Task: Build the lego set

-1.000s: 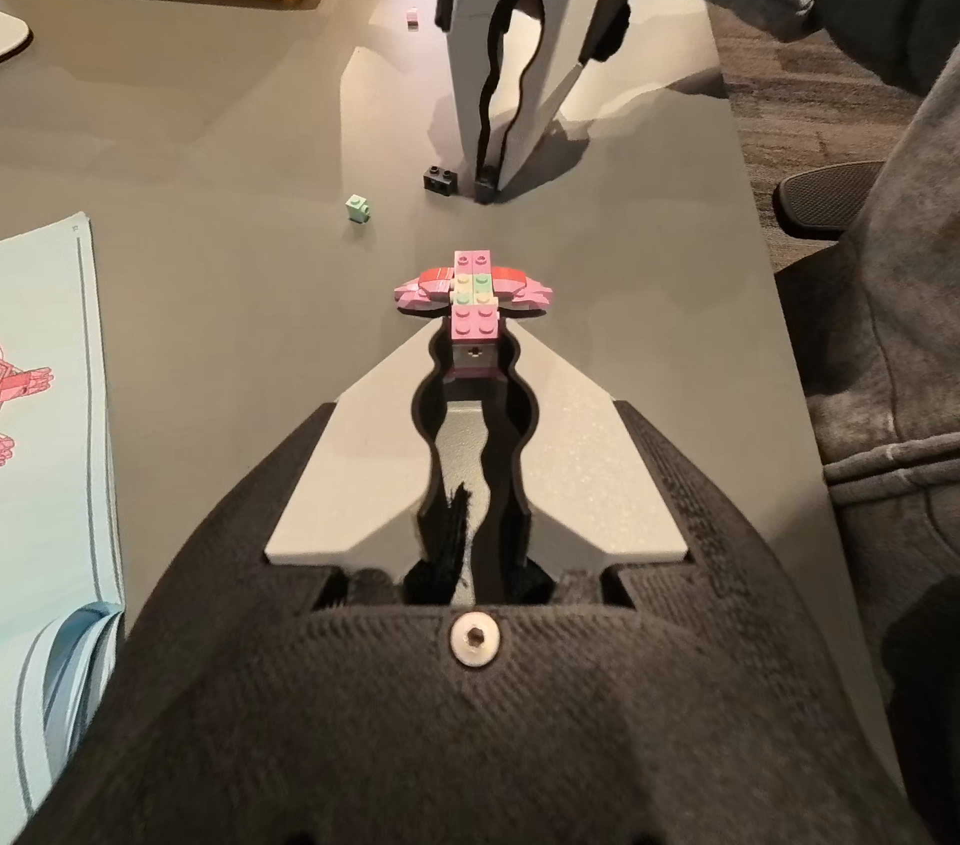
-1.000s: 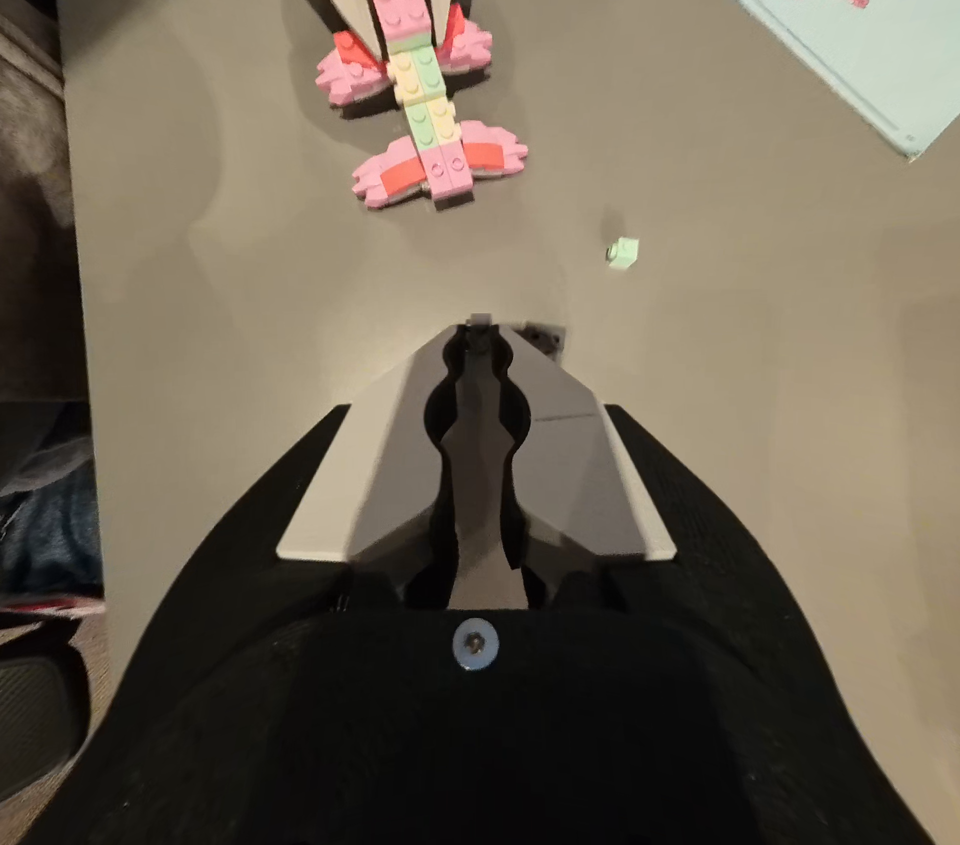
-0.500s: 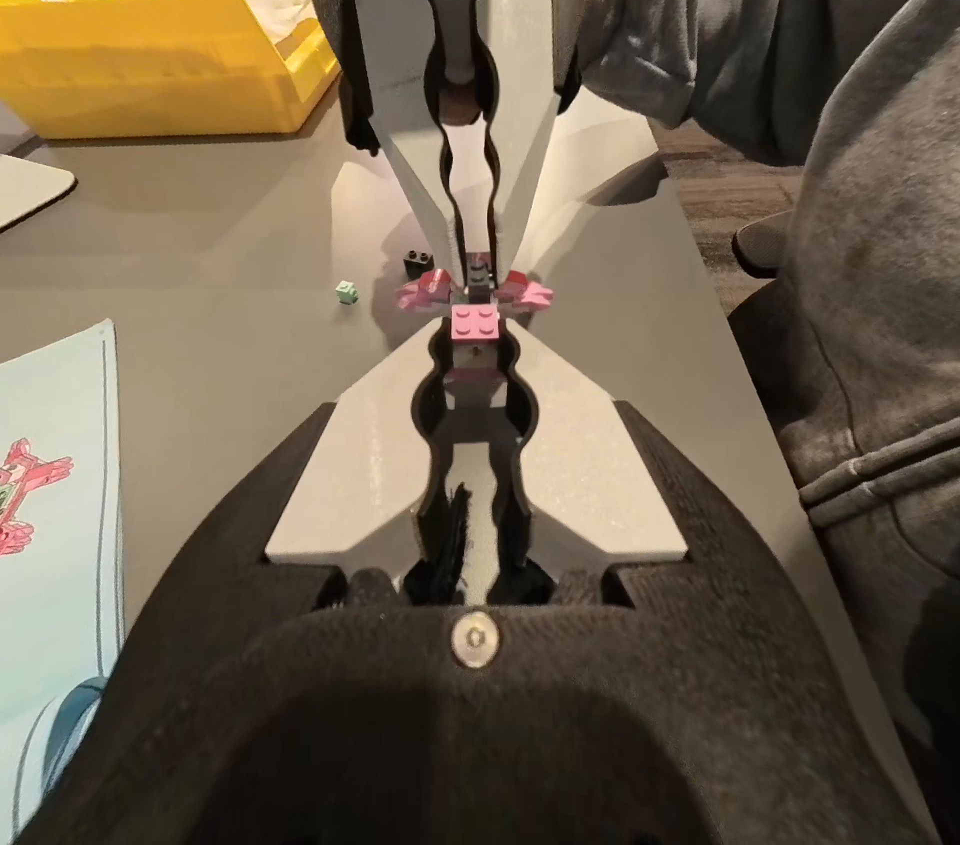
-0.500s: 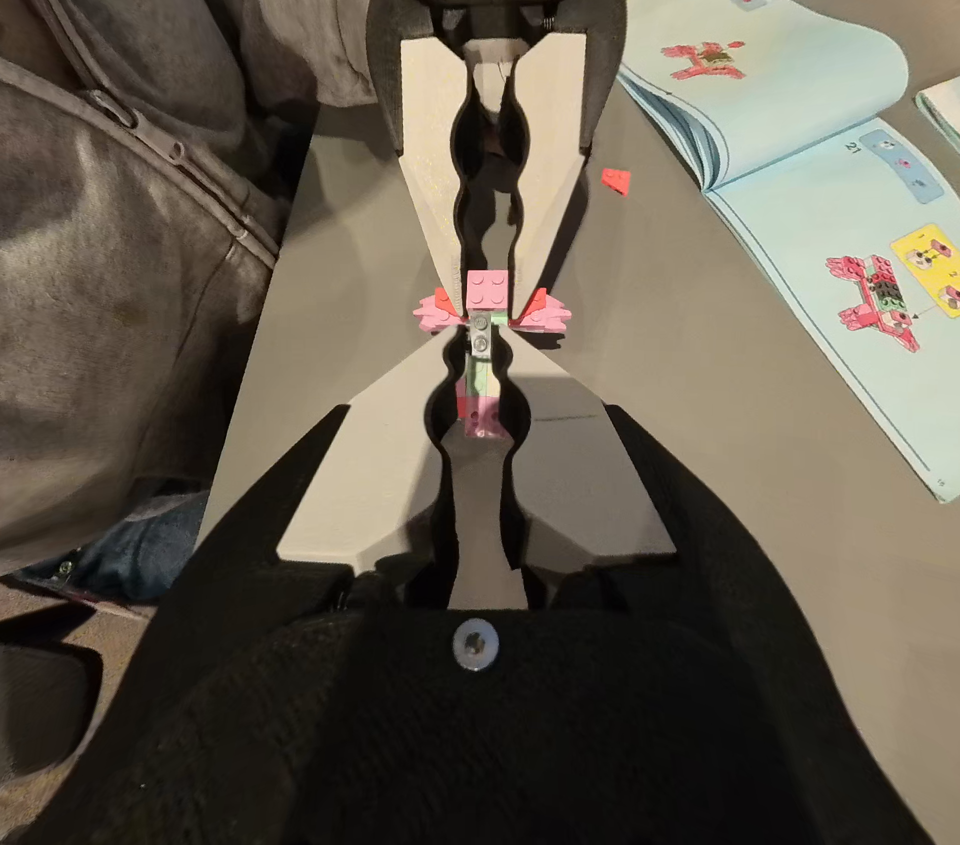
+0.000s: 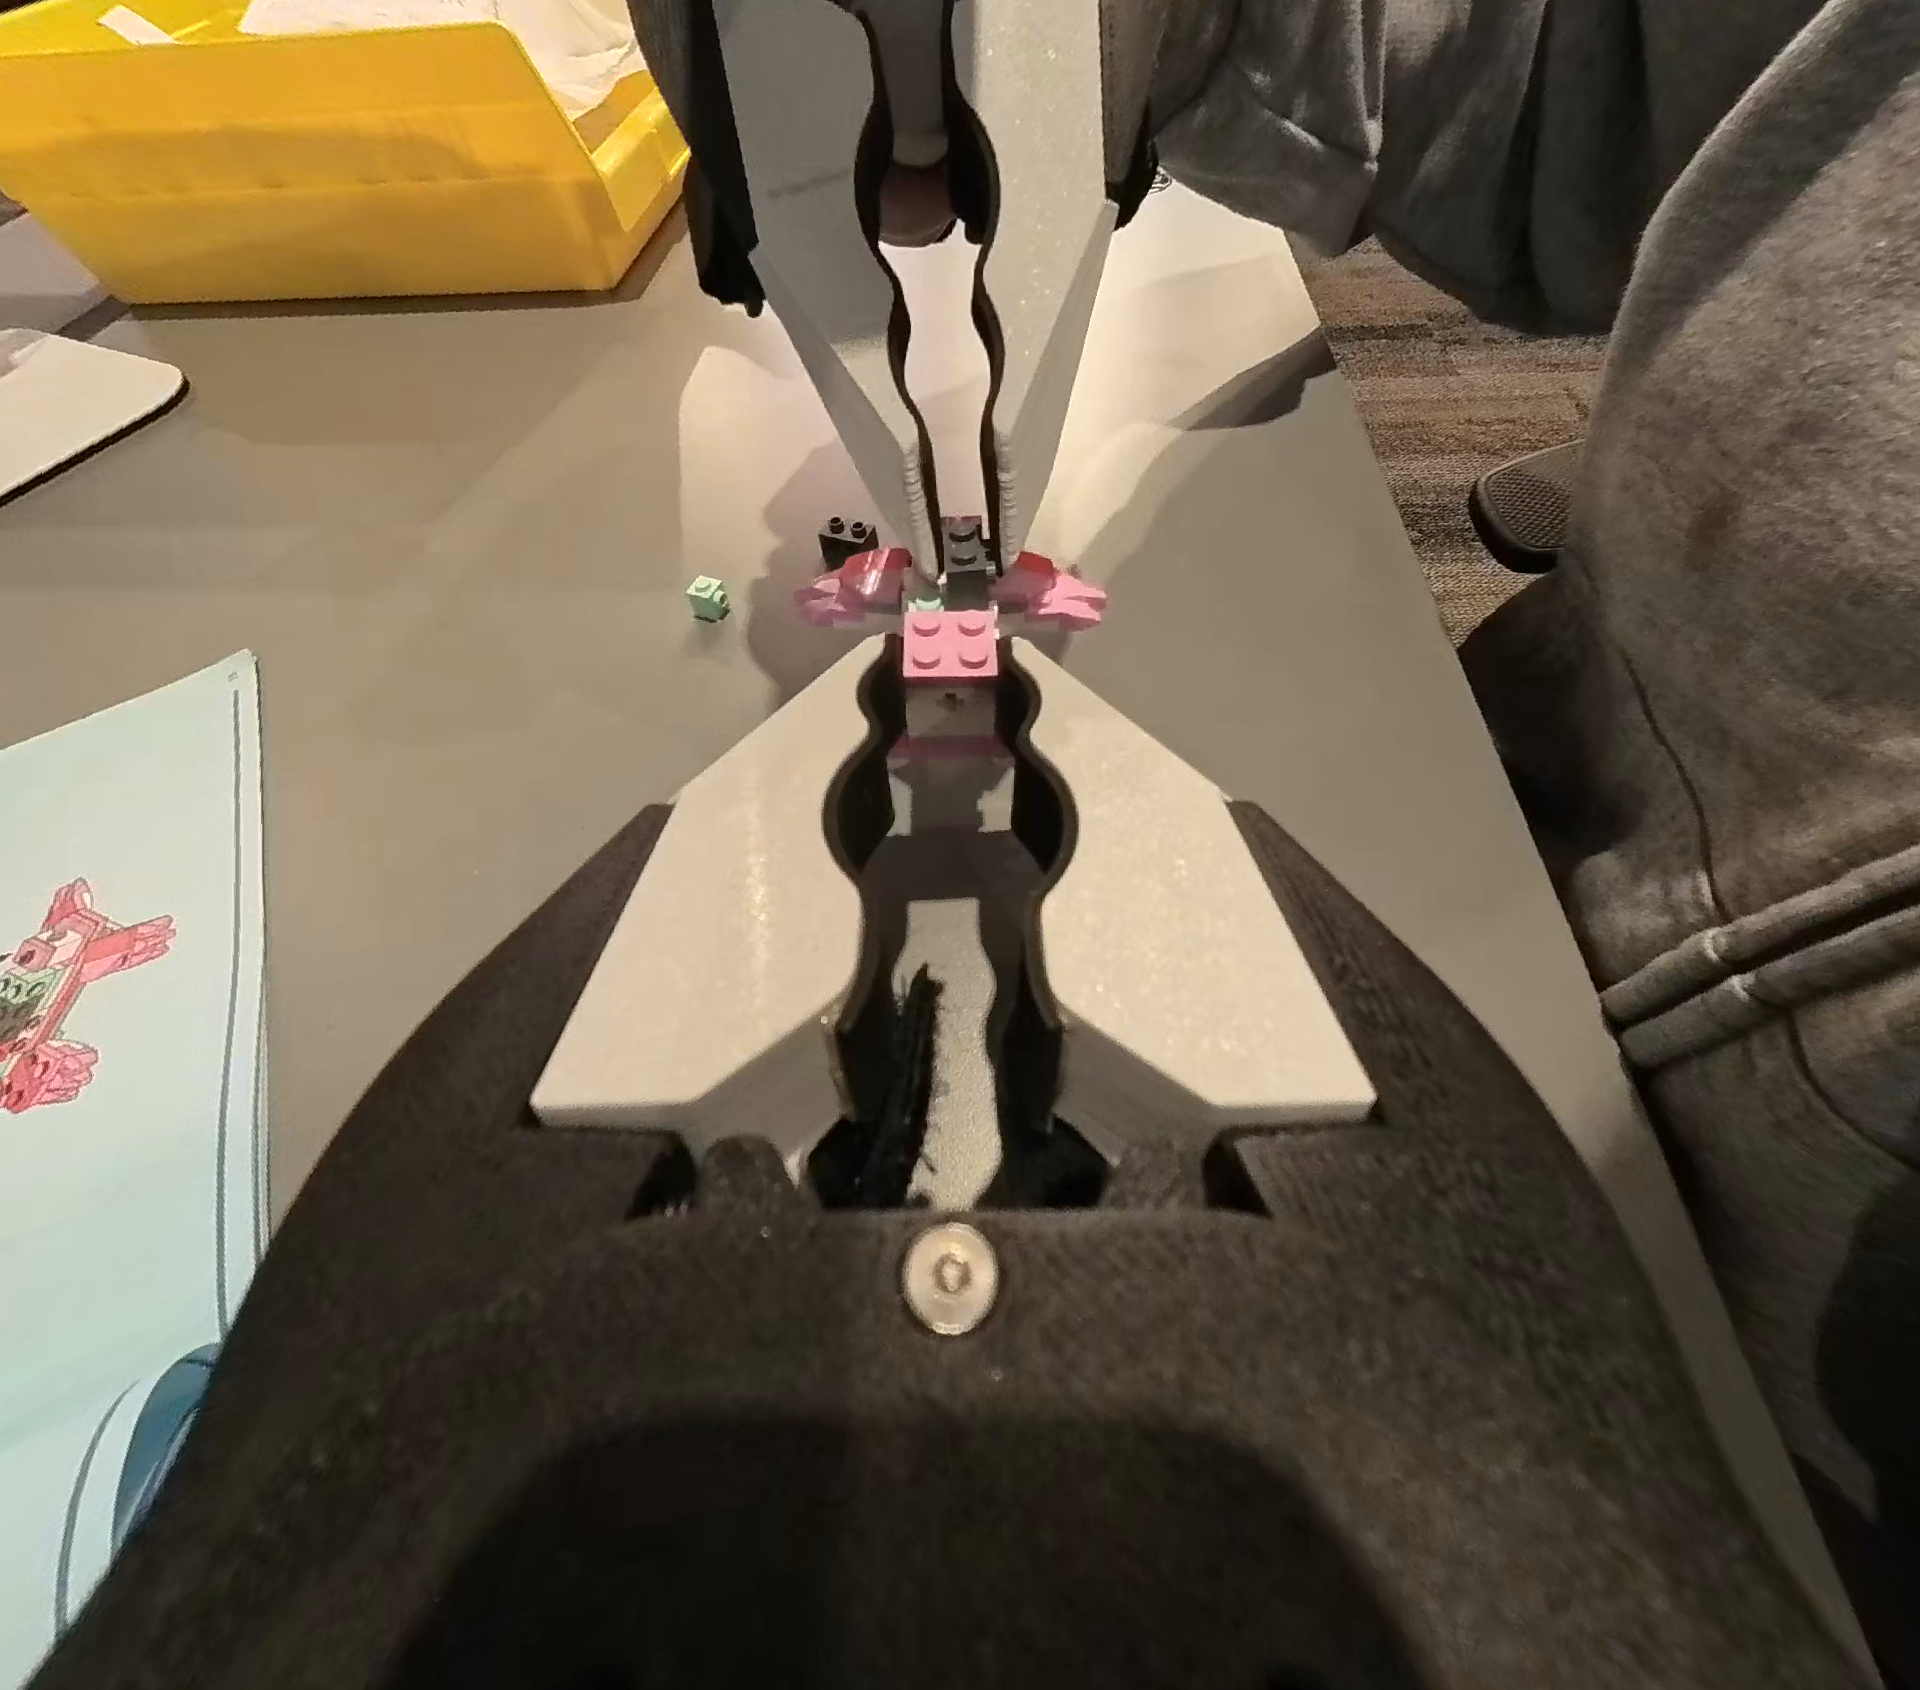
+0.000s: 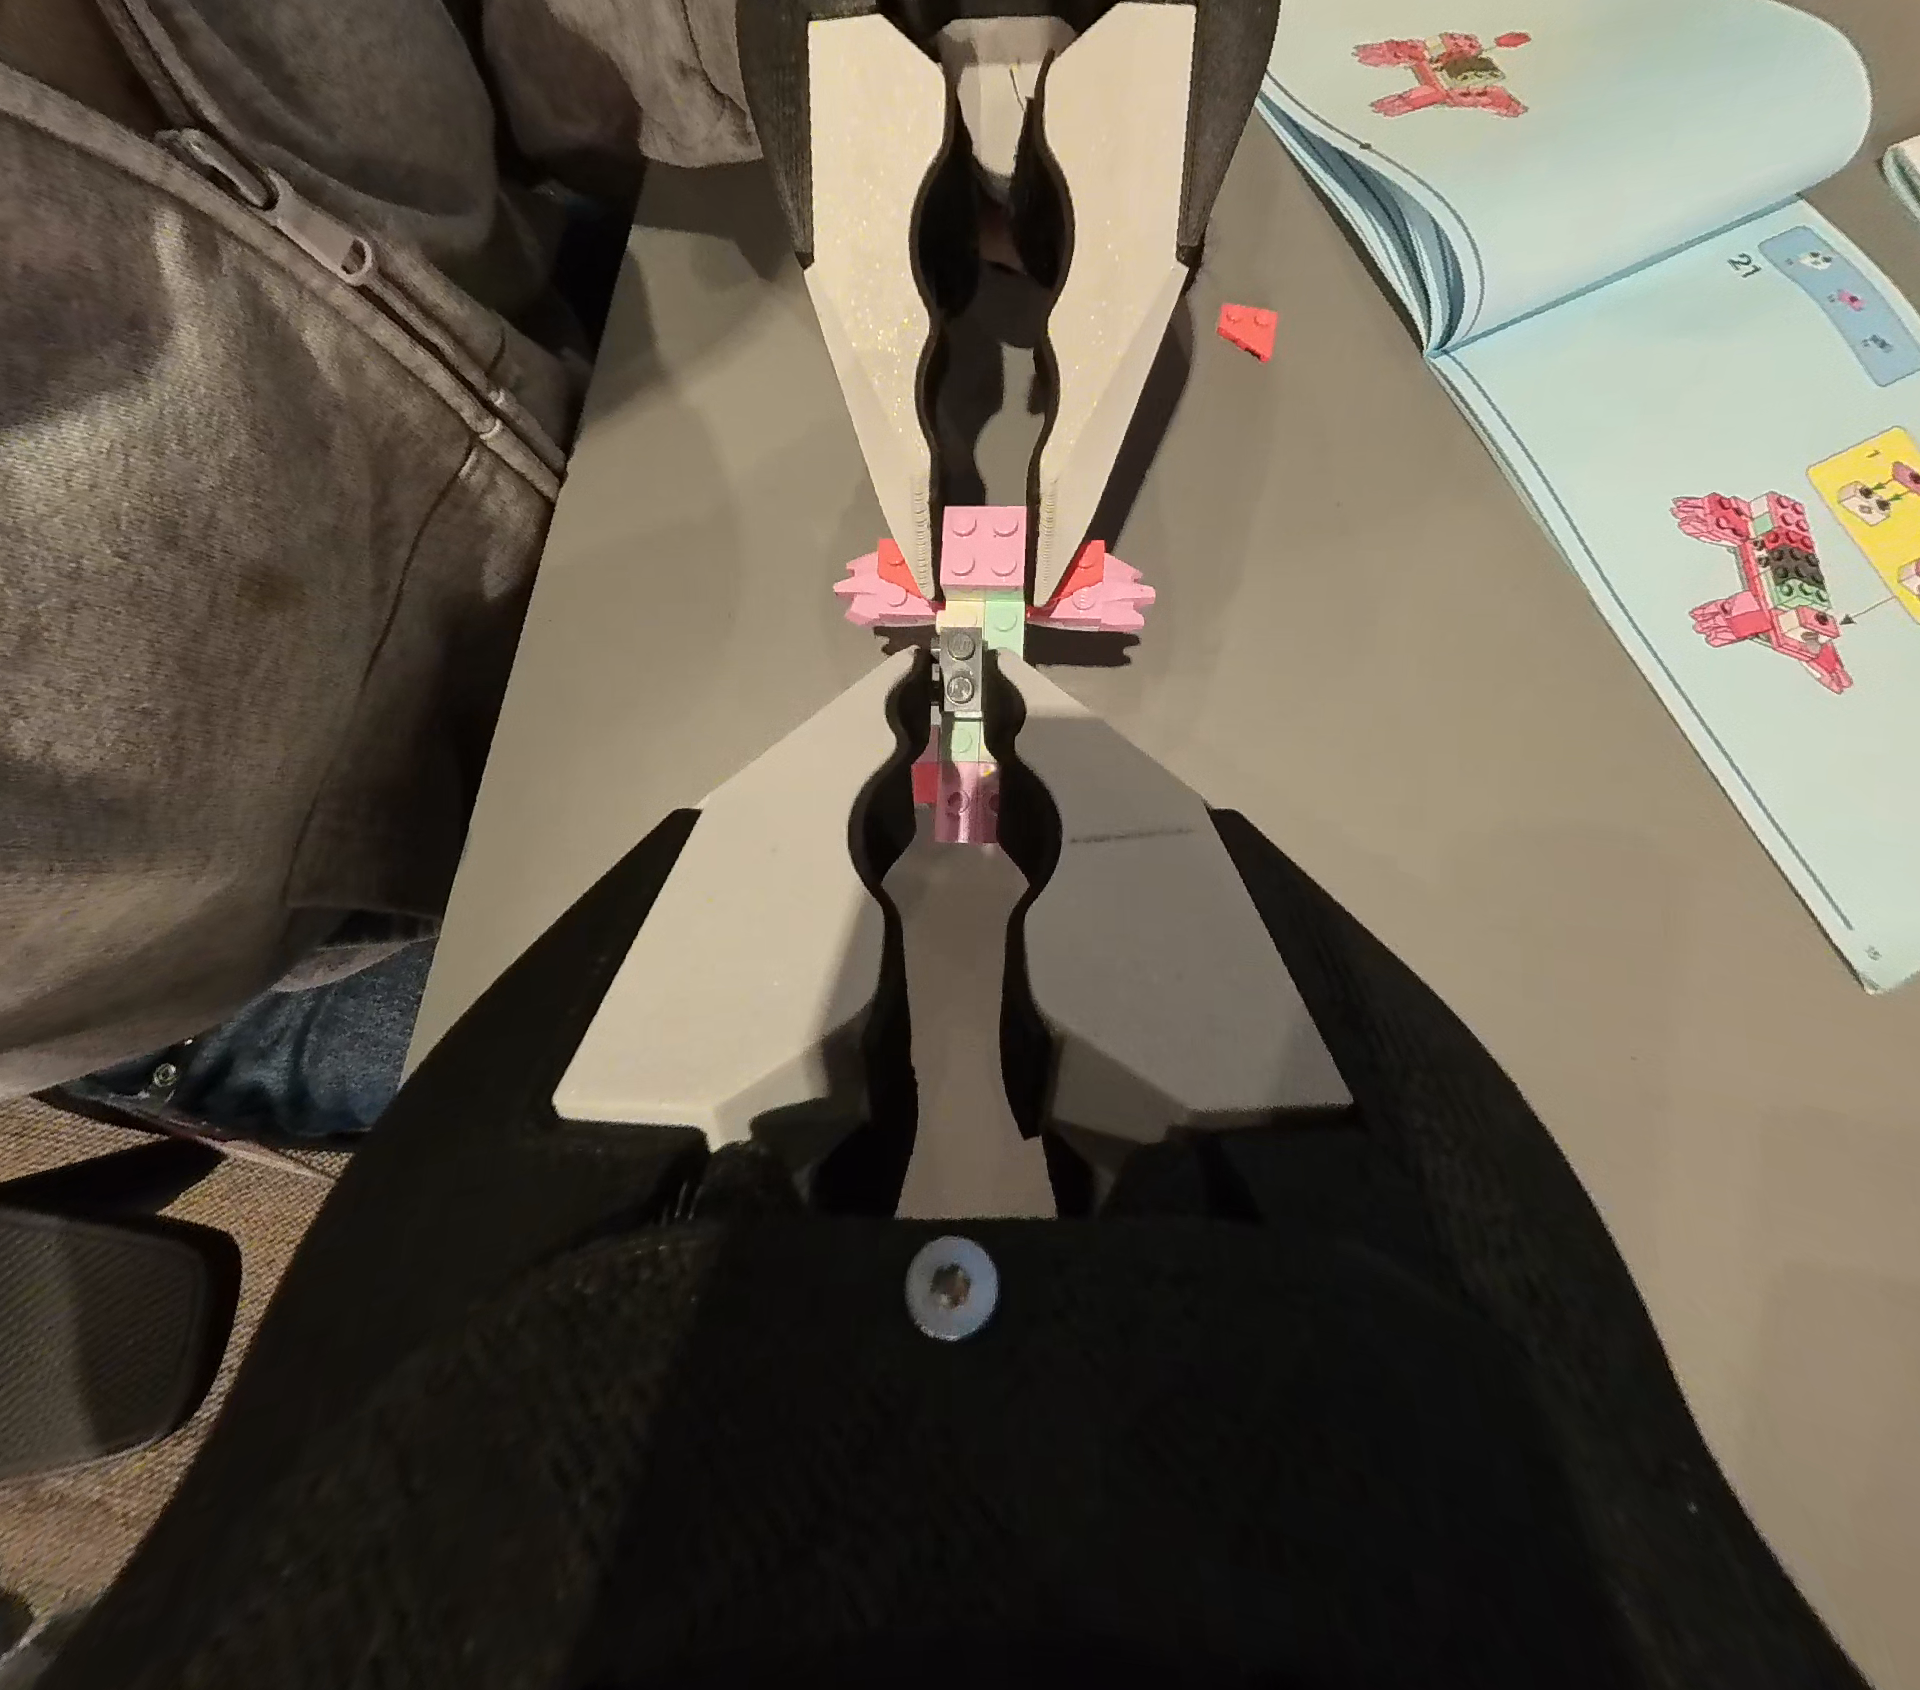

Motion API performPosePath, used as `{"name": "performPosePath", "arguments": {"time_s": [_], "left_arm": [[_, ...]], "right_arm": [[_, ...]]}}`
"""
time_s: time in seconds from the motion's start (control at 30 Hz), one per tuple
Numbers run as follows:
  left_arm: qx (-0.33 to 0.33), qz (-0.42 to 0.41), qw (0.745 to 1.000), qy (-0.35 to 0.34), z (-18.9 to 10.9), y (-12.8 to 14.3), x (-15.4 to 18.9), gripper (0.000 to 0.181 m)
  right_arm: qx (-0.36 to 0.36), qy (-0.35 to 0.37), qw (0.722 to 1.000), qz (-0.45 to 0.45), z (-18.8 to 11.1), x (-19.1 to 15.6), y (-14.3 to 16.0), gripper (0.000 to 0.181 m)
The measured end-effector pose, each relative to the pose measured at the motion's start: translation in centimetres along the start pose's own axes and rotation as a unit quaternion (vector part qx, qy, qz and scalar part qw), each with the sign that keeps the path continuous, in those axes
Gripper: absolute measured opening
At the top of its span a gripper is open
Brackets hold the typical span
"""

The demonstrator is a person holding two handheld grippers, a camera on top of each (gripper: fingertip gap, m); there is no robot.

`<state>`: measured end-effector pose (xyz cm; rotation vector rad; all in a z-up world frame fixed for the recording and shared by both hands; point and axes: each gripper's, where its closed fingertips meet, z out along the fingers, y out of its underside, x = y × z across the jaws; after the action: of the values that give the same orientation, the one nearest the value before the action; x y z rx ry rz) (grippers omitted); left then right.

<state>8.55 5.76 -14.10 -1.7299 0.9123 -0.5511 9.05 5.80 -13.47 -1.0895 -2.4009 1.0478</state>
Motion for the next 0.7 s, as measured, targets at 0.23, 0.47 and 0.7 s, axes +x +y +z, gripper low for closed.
{"name": "performPosePath", "arguments": {"time_s": [0.23, 0.47, 0.7], "left_arm": [[0.002, 0.0, 1.0, -0.001, -0.03, -0.12, 0.0, 0.016], [-0.003, 0.001, 1.0, -0.007, 0.01, 0.03, -0.2, 0.016], [-0.009, 0.003, 1.0, -0.01, 0.13, 0.16, -0.23, 0.016]], "right_arm": [[0.004, 0.003, 1.0, -0.003, -0.02, -0.03, -0.1, 0.007], [0.019, 0.006, 1.0, 0.002, -0.35, 0.01, -0.18, 0.007], [0.018, 0.009, 1.0, 0.006, -0.42, -0.04, 0.02, 0.007]]}}
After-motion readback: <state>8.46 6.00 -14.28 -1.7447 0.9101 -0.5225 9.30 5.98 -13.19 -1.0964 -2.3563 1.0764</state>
